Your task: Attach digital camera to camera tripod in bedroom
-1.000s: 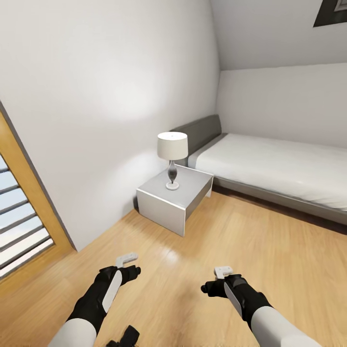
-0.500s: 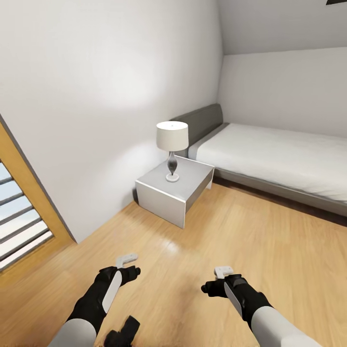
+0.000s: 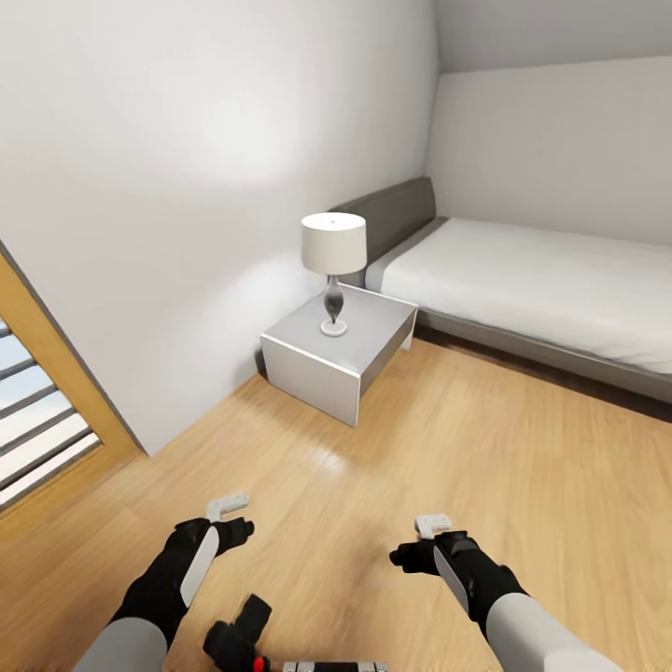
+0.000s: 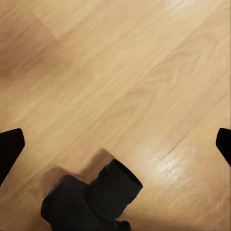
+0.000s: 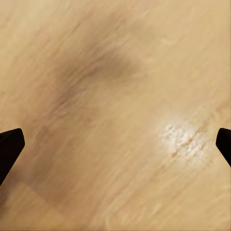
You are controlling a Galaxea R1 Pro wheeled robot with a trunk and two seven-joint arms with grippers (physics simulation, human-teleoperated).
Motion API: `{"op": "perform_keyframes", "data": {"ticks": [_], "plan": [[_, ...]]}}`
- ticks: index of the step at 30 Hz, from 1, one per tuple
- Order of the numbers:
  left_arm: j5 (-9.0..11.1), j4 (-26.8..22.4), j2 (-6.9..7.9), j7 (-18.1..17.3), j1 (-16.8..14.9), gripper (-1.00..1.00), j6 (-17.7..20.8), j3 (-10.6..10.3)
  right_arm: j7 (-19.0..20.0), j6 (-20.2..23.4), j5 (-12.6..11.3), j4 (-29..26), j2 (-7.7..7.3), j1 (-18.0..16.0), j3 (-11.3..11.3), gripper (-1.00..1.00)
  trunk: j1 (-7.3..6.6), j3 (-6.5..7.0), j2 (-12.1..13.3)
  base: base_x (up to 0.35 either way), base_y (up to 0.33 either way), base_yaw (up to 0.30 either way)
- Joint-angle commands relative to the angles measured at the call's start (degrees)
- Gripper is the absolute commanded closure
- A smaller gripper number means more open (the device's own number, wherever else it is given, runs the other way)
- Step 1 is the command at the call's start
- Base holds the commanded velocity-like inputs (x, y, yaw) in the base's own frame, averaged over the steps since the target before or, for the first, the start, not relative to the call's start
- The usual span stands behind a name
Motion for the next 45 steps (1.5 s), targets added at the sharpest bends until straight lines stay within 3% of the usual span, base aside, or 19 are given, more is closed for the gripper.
{"op": "perform_keyframes", "data": {"ticks": [1,7,9,10,13,45], "plan": [[0.66,0.09,0.35,0.39,-0.02,-1.00,0.21,0.13,0.12,0.30,0.23,-0.11,-0.01,-0.01,0.15,-1.00,0.01,-0.28,-0.04,0.000,0.000,0.000],[0.78,1.90,2.64,0.35,-0.02,-1.00,0.07,0.44,-0.05,0.19,0.24,-0.11,-0.01,-0.01,0.10,-1.00,0.17,-1.61,-0.12,0.000,0.000,0.000],[0.80,2.56,3.08,0.33,-0.02,-1.00,-0.01,1.66,-0.07,0.17,0.24,-0.11,-0.02,-0.04,0.07,-1.00,0.22,-2.05,-0.14,0.000,0.000,0.000],[0.81,2.96,3.22,0.23,-0.02,-1.00,-0.04,3.82,-0.08,0.21,0.24,-0.11,-0.03,-0.03,0.06,-1.00,0.24,-2.27,-0.16,0.000,0.000,0.000],[0.81,3.04,3.31,0.08,-0.02,-1.00,-0.06,4.80,-0.09,0.24,0.24,-0.06,-0.03,-0.02,0.06,-1.00,0.32,-2.94,-0.20,0.000,0.000,0.000],[0.71,2.92,3.30,-0.02,-0.02,-1.00,-0.29,5.28,-0.14,0.07,0.24,-0.12,-0.03,-0.01,0.06,-1.00,1.14,-10.03,-0.63,0.000,0.000,0.000]]}}
